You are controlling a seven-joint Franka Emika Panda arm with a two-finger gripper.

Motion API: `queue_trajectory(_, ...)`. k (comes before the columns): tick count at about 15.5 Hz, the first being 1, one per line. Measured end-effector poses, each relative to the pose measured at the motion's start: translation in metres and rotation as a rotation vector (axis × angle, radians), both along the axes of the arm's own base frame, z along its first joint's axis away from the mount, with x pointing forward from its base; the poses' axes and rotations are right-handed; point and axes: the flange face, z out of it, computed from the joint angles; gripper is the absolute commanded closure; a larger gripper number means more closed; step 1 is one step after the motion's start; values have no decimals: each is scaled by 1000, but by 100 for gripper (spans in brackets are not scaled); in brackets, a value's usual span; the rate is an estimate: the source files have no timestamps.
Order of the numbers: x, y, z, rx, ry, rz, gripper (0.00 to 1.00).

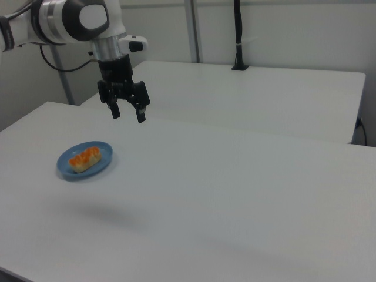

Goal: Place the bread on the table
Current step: 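Move the open gripper over the glazed bread roll on the blue plate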

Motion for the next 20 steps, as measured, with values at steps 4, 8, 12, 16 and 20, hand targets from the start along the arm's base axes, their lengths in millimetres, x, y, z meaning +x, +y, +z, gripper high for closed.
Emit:
queue_trajectory(4, -1, 2, -7, 0, 15, 3, 0)
queue_trajectory(8, -1, 6, -11, 0, 24, 11, 0)
queue_trajectory(12, -1, 9, -12, 17, 25, 11, 0)
queue_trajectory(16, -2, 51, -13, 97, 26, 53, 0)
queue_trajectory(20, 1, 149, -28, 99, -33, 30, 0)
